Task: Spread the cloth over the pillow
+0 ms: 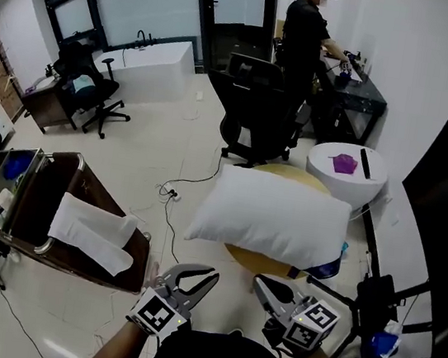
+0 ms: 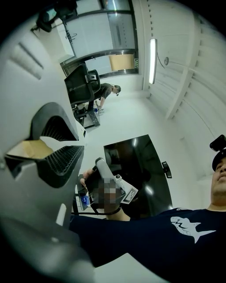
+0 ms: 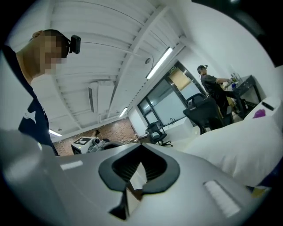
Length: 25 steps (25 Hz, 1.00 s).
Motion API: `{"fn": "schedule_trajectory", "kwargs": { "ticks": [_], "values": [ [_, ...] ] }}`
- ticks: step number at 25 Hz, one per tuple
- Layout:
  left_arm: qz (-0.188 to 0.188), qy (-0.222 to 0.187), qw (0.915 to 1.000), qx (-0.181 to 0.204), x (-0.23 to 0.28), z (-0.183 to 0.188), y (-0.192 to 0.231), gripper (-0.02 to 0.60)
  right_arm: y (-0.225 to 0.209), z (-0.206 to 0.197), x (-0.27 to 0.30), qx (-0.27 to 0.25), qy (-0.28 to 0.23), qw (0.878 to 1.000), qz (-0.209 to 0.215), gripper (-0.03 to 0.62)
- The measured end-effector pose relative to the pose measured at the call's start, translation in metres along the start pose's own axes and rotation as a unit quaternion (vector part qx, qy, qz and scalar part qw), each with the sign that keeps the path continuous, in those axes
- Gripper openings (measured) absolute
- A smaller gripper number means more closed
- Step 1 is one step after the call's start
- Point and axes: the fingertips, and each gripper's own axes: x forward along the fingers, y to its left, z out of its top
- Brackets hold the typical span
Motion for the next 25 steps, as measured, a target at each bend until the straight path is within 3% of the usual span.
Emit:
{"fn": "schedule_trajectory", "kwargs": {
  "ticks": [12,15,19,25],
  "values": [
    [0.049,0.012,0.9986,0.019,-0.078,-0.021,0.066,0.025,0.034,-0.010,0.078,-0.001,0.026,1.000,0.010,0.006],
    [0.072,0.037,0.9964,0.024,-0.104,-0.030,0.090,0.027,0.045,-0.017,0.105,-0.019,0.045,0.999,0.014,0.006],
    [0.098,0.032,0.9939,0.039,-0.142,-0.038,0.120,0.031,0.067,-0.030,0.145,-0.049,0.072,0.996,0.029,0.006],
    [0.149,0.062,0.9856,0.051,-0.211,-0.059,0.165,0.035,0.103,-0.049,0.205,-0.100,0.093,0.989,0.060,0.008]
  ]
}}
